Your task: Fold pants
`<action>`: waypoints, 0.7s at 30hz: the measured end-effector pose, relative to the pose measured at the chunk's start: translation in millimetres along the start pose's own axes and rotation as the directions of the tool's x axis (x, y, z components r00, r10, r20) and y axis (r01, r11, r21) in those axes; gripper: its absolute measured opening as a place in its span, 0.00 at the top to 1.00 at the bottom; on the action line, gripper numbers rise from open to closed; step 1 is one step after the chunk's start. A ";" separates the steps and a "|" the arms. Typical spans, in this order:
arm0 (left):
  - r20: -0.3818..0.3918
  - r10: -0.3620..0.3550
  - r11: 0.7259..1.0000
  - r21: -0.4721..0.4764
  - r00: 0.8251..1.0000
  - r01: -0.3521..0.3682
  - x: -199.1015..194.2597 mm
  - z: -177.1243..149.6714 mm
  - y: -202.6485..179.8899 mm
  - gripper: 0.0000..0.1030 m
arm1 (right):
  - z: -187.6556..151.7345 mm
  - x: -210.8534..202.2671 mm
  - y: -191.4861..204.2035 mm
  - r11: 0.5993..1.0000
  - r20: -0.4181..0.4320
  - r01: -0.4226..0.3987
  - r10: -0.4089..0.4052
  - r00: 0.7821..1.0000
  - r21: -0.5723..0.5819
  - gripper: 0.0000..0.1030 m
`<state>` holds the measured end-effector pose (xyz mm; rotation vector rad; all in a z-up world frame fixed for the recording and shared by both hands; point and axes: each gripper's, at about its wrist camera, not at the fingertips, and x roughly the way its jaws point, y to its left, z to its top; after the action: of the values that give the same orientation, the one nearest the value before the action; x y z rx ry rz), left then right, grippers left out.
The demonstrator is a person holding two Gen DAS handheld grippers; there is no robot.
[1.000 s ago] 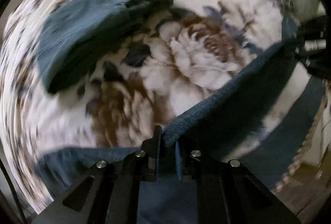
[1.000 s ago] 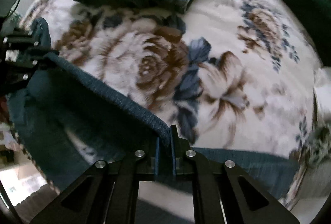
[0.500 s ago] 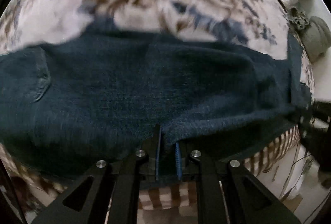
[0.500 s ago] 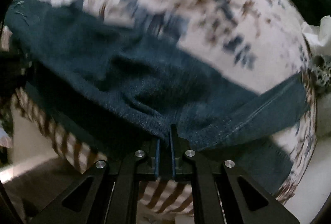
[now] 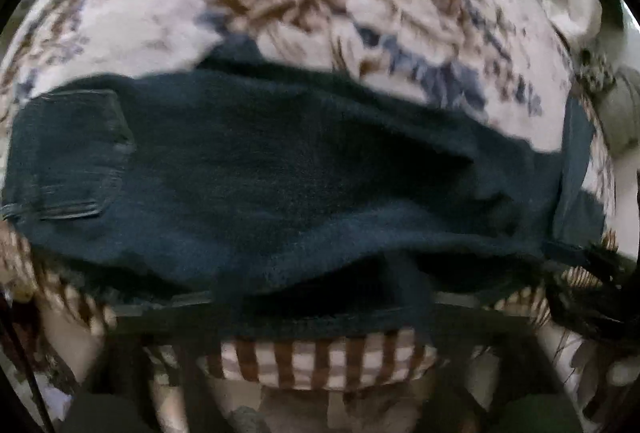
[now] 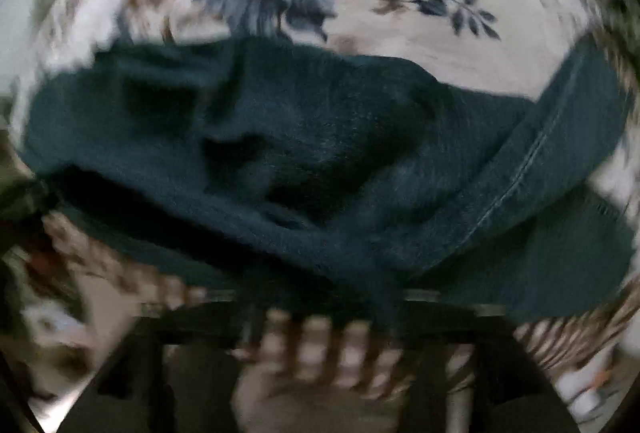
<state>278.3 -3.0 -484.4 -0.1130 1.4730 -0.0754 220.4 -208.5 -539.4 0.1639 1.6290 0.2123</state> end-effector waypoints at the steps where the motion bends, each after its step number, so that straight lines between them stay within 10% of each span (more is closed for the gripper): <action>1: 0.022 -0.001 1.000 -0.012 1.000 0.002 -9.3 -3.1 3.2 0.00 | -0.1 -8.9 -5.8 0.999 0.011 -0.035 0.035 0.999 0.035 0.01; 5: 0.097 0.069 0.997 -0.030 0.993 -0.066 -39.1 4.9 -11.3 0.00 | 2.6 -59.5 -44.8 0.967 0.112 -0.126 0.103 0.988 0.223 0.01; 9: 0.157 0.240 0.969 0.014 0.958 -0.245 -22.8 28.2 -52.7 0.00 | 34.1 -88.3 -100.4 0.920 0.155 0.014 -0.081 0.985 0.391 0.02; 14: 0.116 0.295 0.948 0.092 0.948 -0.306 43.1 60.4 -98.4 0.00 | 116.2 -59.8 -173.7 0.867 0.087 0.178 -0.245 0.965 0.466 0.05; 16: 0.107 0.308 0.941 0.111 0.946 -0.319 55.8 68.4 -109.0 0.00 | 141.8 -33.6 -189.2 0.863 0.013 0.245 -0.279 0.960 0.443 0.17; 18: 0.111 0.308 0.939 0.122 0.945 -0.320 58.1 72.2 -116.7 0.00 | 149.7 -13.4 -197.2 0.844 -0.075 0.345 -0.346 0.935 0.411 0.77; 21: 0.113 0.273 0.950 0.125 0.955 -0.287 47.4 68.0 -124.5 0.00 | 117.9 -33.9 -221.1 0.798 -0.006 0.241 -0.285 0.958 0.552 0.91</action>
<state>352.9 -130.2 -509.7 0.2053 1.3711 0.0574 345.3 -426.7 -566.1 0.3743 1.5777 -0.4848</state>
